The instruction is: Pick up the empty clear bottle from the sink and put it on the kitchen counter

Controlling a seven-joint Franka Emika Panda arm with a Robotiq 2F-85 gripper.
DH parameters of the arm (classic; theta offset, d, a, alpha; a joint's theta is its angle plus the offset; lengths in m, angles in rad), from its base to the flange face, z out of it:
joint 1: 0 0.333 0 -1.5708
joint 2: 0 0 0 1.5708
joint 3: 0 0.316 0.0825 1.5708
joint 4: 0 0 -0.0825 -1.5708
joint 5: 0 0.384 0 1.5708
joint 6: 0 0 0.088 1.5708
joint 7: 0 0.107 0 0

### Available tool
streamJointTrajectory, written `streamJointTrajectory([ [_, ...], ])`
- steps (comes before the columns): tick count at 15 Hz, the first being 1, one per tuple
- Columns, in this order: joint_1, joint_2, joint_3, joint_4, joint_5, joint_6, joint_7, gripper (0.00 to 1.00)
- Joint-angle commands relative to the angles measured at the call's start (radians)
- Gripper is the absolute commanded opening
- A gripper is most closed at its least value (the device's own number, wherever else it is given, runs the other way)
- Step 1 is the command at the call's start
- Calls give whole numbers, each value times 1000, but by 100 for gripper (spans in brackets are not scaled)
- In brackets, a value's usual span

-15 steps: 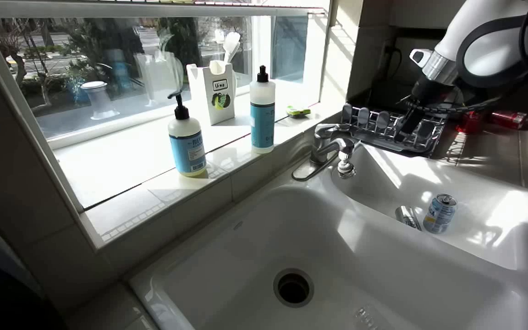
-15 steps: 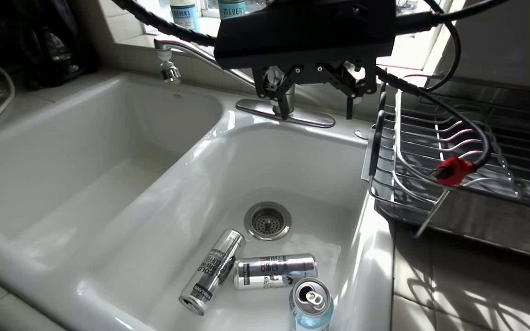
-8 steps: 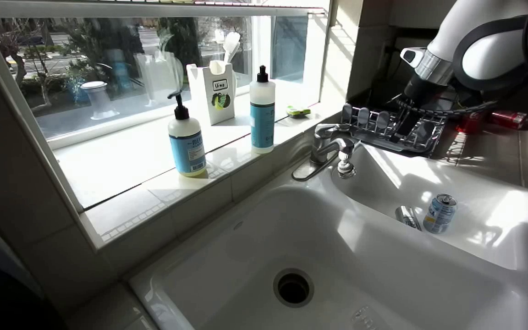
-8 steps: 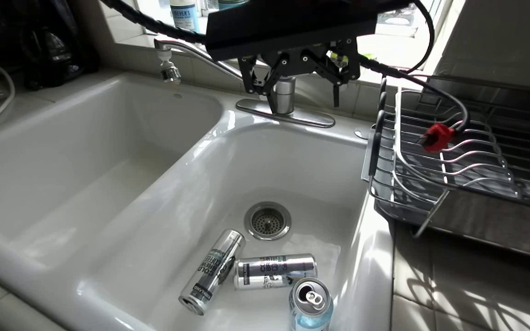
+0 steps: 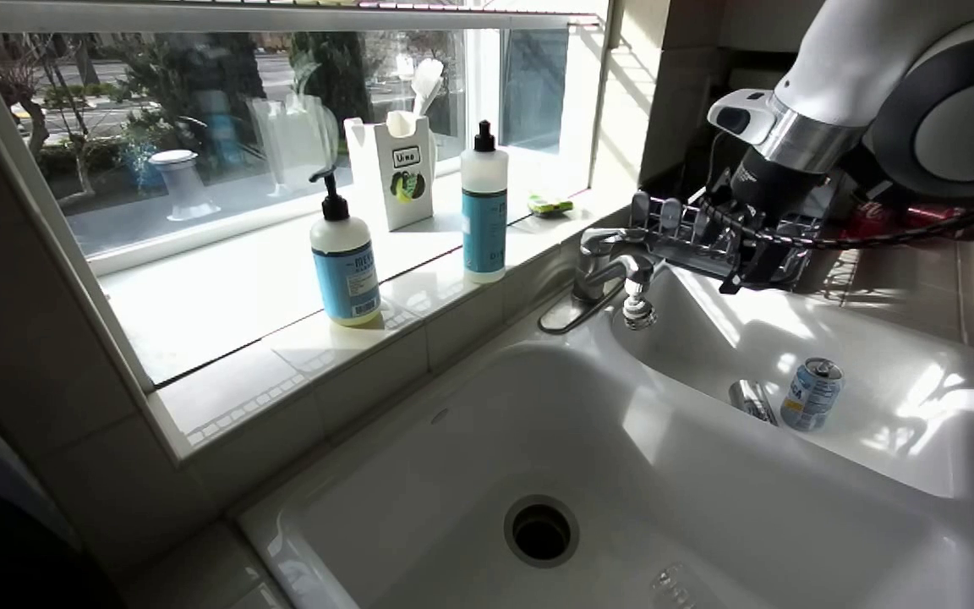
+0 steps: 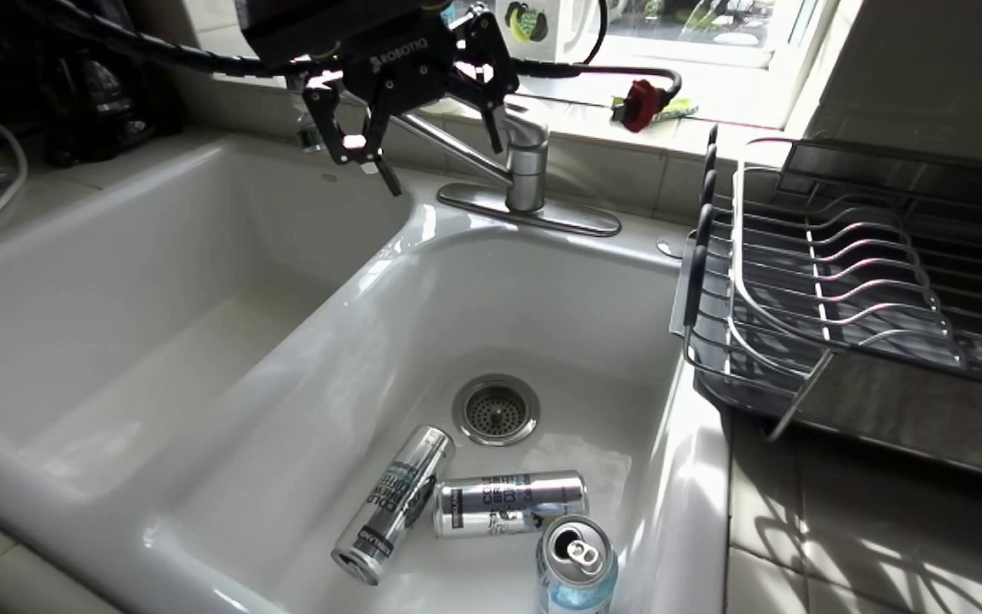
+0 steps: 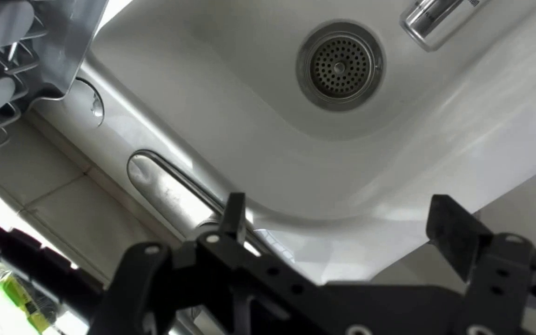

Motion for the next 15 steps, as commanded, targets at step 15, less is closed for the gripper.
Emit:
streamJointTrajectory([
  [15, 214, -135, 54, -229, 20, -79, -508, 100],
])
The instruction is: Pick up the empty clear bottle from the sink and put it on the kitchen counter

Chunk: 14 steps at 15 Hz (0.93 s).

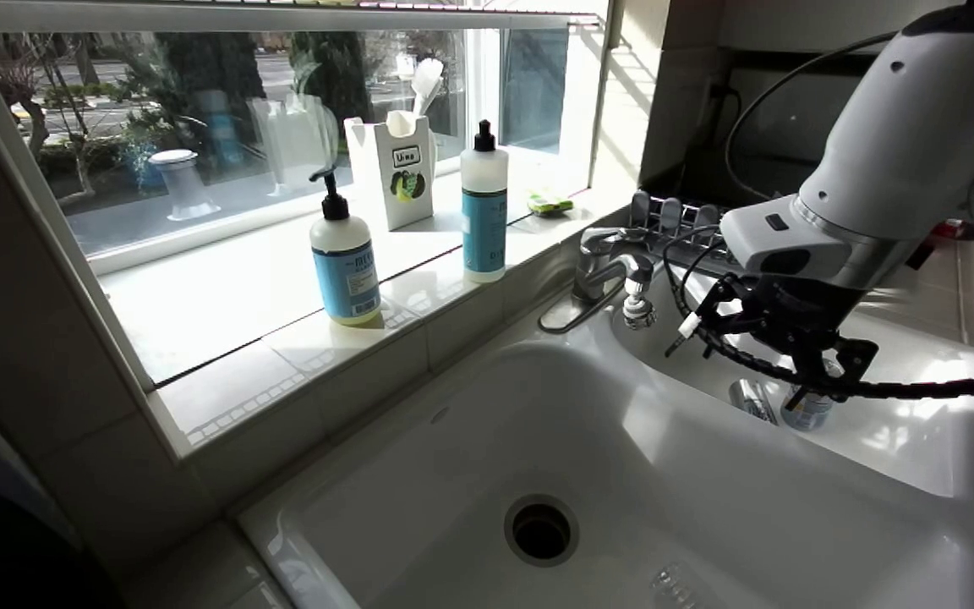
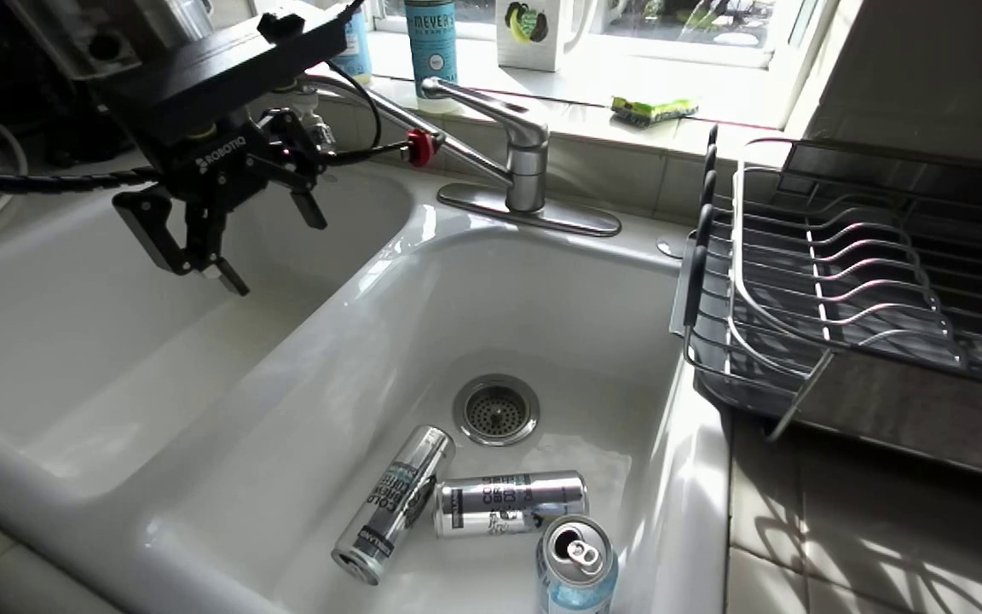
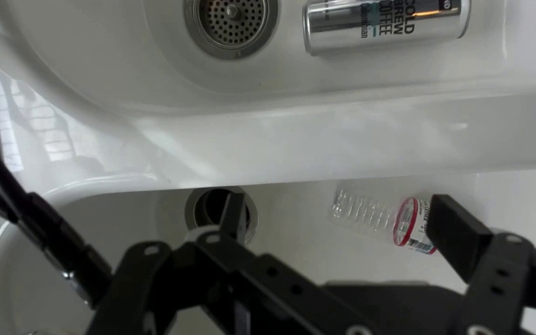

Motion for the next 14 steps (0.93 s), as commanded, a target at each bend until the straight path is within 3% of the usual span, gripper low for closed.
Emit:
streamJointTrajectory([
  [1, -13, -3, 17, -2, 12, 0, -14, 100],
  [4, -12, -7, 17, -3, 12, 0, -26, 100],
  [9, 124, 65, 42, -4, 142, 37, -161, 100],
  [14, 199, 175, 102, -2, 293, 92, -149, 100],
])
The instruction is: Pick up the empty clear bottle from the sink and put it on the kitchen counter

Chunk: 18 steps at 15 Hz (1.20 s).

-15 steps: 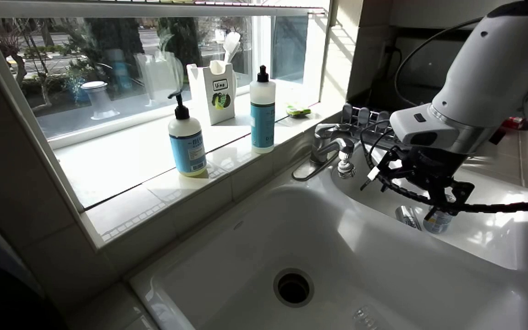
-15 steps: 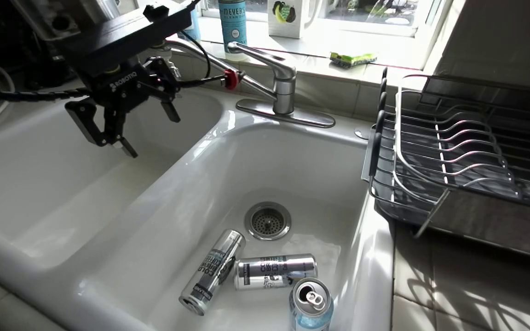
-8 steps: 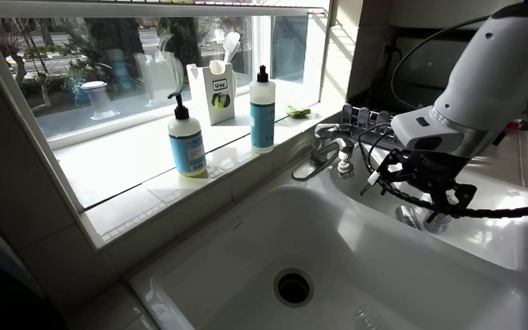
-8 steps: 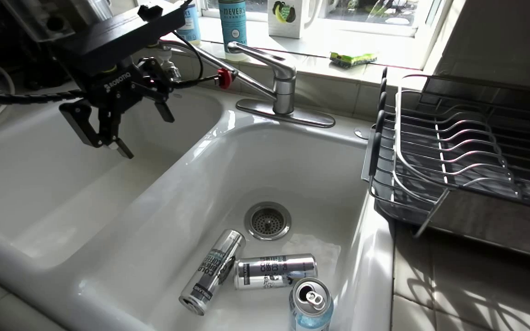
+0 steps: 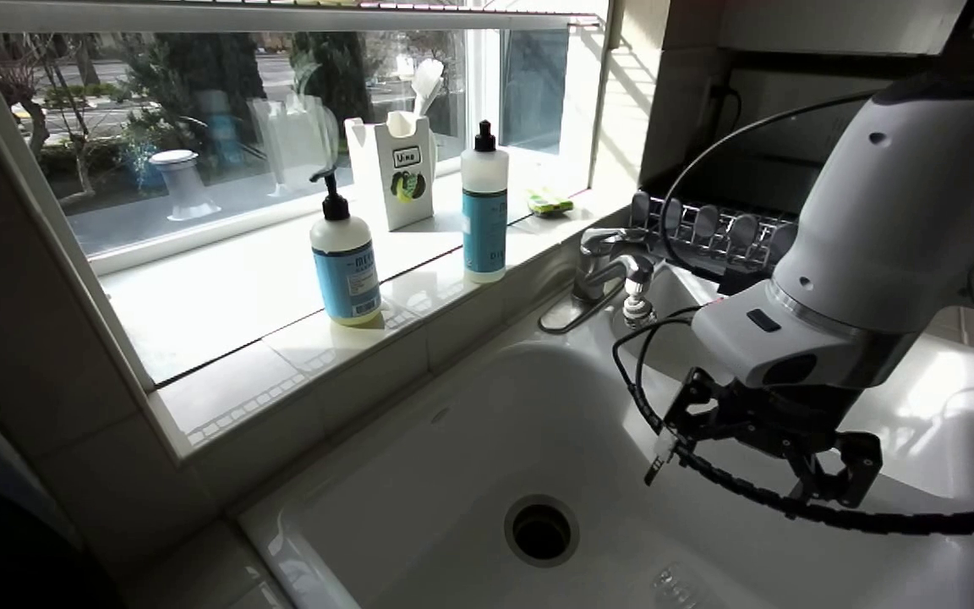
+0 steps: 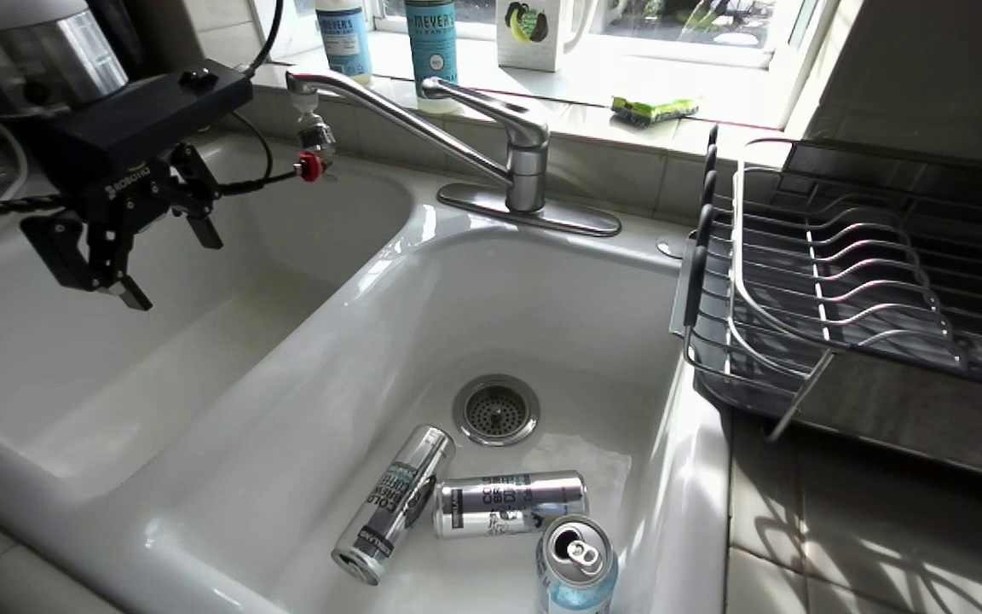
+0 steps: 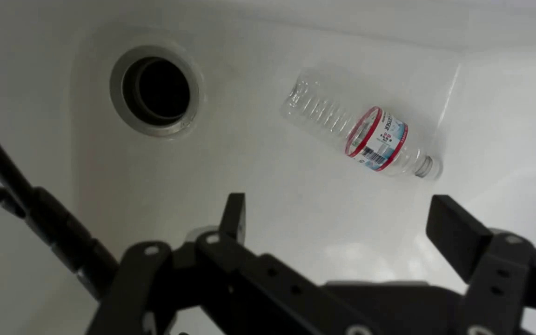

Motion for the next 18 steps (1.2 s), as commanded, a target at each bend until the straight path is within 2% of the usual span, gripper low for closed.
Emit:
streamJointTrajectory([
  [1, 32, 105, 38, 6, 103, 63, -6, 100],
  [4, 35, 195, 74, 26, 170, 102, 24, 100],
  [5, 12, 125, 76, 4, 136, 70, 0, 100],
  [12, 3, 137, 84, 10, 139, 76, 1, 100],
  [16, 7, 192, 93, 4, 158, 142, 14, 100],
  [18, -7, 214, 109, -12, 129, 203, 47, 100],
])
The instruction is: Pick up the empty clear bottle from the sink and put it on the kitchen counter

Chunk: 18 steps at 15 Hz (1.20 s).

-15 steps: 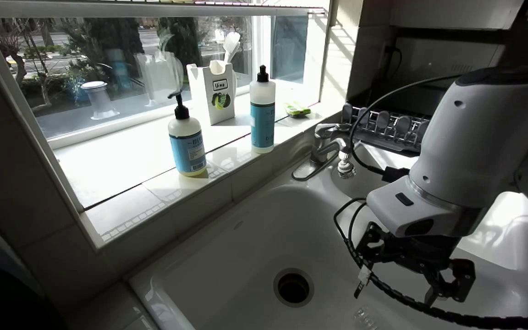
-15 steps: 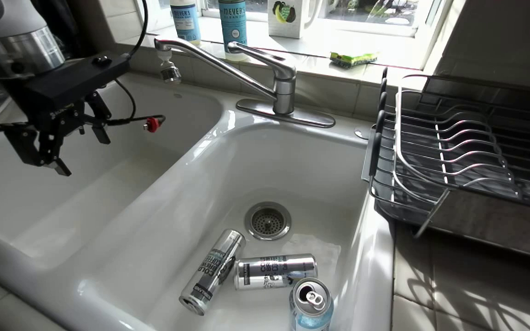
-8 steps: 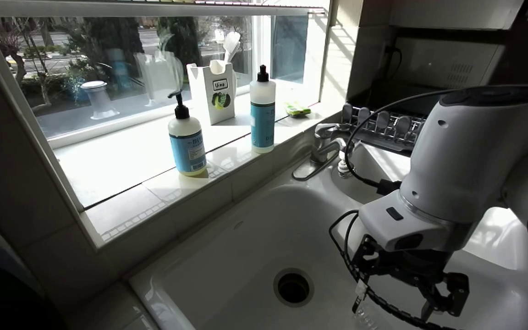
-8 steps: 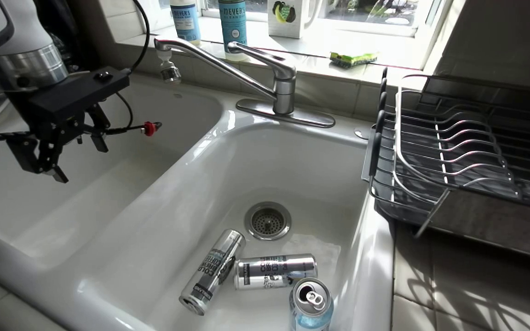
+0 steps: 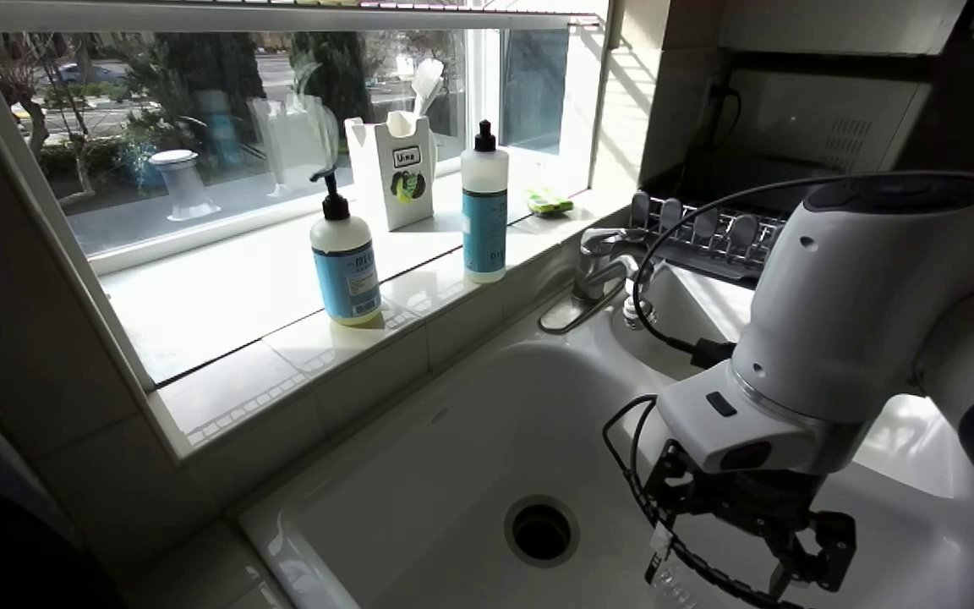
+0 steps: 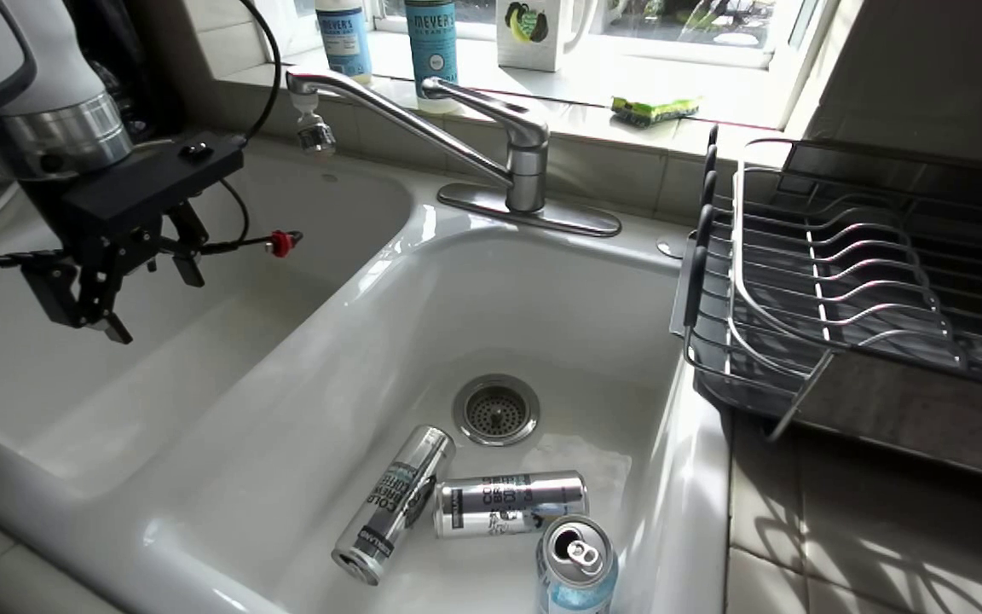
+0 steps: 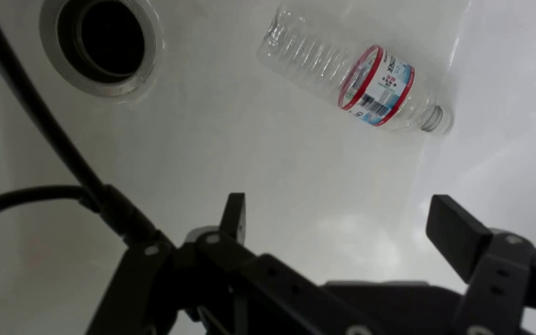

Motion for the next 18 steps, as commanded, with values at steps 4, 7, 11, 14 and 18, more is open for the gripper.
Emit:
streamJointTrajectory([
  [4, -47, 121, 48, -9, -21, 167, 37, 100],
  [7, -61, 157, 37, -9, 18, 187, -5, 100],
  [11, -81, 202, 28, 4, 101, 185, -117, 100],
  [14, -121, 231, 32, 3, 66, 162, -218, 100],
  [18, -162, 271, 47, 7, 27, 167, -382, 100],
])
